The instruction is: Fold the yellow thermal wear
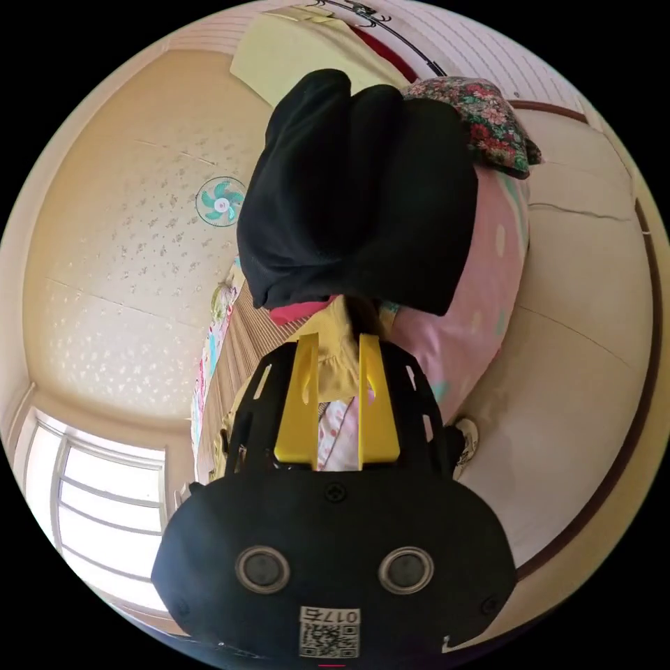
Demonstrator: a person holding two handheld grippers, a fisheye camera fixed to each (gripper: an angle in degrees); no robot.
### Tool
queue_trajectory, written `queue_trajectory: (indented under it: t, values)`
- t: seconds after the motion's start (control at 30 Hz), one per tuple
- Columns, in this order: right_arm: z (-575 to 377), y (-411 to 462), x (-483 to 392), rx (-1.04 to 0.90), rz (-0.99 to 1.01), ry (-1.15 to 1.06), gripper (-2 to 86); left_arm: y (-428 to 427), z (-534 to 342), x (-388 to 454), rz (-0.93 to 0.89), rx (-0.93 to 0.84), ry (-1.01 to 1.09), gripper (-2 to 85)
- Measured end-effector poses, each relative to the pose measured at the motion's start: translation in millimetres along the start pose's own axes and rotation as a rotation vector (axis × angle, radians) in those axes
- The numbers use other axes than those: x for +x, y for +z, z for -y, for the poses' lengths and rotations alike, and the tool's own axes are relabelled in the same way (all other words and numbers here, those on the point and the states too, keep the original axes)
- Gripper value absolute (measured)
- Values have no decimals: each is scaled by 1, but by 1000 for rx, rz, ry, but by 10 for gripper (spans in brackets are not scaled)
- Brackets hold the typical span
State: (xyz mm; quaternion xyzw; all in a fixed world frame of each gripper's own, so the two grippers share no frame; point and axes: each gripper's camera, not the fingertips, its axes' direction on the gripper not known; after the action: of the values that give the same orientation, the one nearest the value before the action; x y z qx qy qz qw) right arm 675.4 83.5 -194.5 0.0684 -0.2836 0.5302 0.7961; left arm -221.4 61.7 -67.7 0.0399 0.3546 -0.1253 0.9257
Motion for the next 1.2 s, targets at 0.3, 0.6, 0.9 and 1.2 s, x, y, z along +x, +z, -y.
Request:
queue_trajectory:
  t: [0.3, 0.6, 0.9, 1.2]
  values:
    - [-16, -138, -68, 266, 345, -612, 34, -1, 7, -3, -16, -24, 3, 66]
    - [-46, -92, 152, -10, 169, 12, 44, 11, 7, -13, -54, -75, -43, 65]
    - [-86, -24, 187, -79, 495, 261, 123, 19, 11, 5, -76, -81, -28, 65]
    - [-135, -36, -61, 179, 601, -286, 35, 0, 8, 16, -73, -22, -14, 64]
